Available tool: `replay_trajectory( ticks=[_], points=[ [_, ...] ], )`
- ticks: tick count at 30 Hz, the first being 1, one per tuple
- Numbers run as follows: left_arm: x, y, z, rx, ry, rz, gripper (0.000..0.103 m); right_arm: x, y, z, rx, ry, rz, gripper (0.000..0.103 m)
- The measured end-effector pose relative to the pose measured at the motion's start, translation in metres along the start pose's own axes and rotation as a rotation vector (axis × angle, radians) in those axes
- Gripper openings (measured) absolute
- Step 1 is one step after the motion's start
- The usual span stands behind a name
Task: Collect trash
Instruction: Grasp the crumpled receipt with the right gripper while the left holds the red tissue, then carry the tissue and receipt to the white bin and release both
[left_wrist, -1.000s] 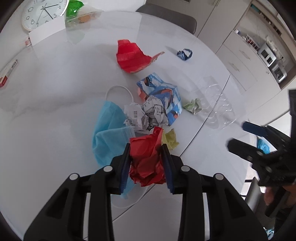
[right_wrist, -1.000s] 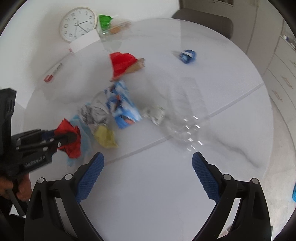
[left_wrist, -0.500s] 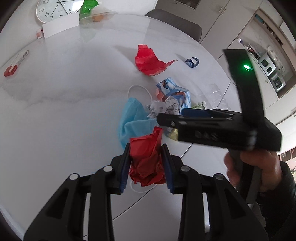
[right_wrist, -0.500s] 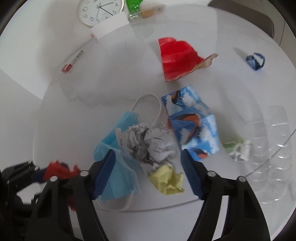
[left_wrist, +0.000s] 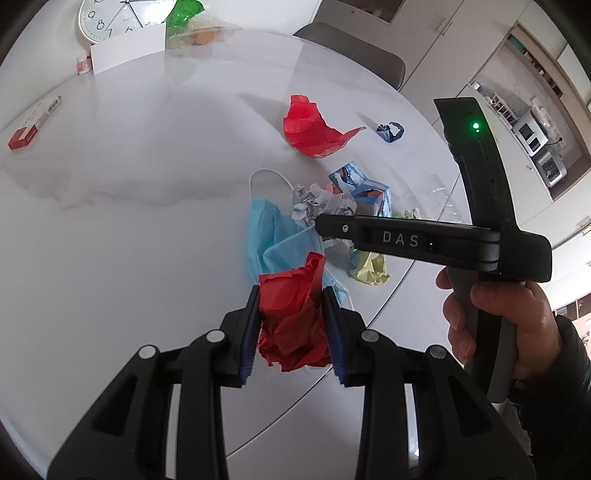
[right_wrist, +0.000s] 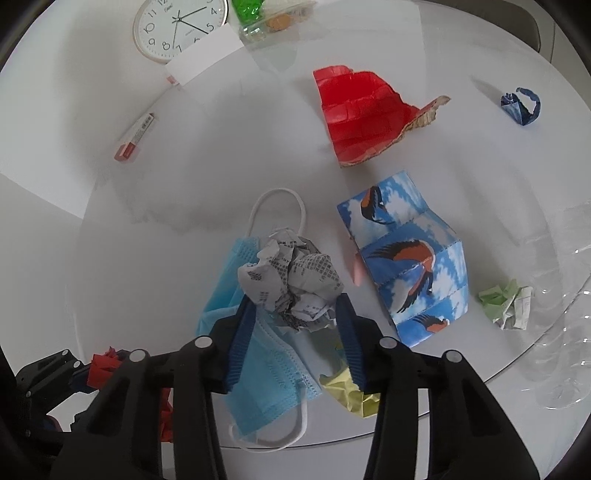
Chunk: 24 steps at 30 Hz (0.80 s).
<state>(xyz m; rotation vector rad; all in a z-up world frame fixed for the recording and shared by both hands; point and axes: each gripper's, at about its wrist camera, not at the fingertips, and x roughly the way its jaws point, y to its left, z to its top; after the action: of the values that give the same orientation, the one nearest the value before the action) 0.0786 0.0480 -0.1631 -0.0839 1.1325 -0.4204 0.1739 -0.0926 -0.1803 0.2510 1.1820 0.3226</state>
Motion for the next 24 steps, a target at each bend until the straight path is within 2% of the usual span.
replay_trajectory(
  ticks=[8,13,19,24],
  points=[
    [-0.01,0.0,-0.005,0.023,-0.004,0.001,0.032,-0.01,-0.001,0.002,0.024,-0.052,-0.006,0.04],
    [-0.018,-0.008,-0.004,0.064,-0.004,-0.013,0.032,-0.054,-0.013,-0.01,0.038,-0.123,-0.008,0.04],
    [-0.026,-0.049,-0.003,0.18,-0.003,-0.062,0.032,-0.126,-0.037,-0.063,0.108,-0.221,-0.057,0.04],
    [-0.024,-0.117,-0.013,0.328,0.032,-0.151,0.032,-0.186,-0.082,-0.146,0.242,-0.254,-0.168,0.04]
  ],
)
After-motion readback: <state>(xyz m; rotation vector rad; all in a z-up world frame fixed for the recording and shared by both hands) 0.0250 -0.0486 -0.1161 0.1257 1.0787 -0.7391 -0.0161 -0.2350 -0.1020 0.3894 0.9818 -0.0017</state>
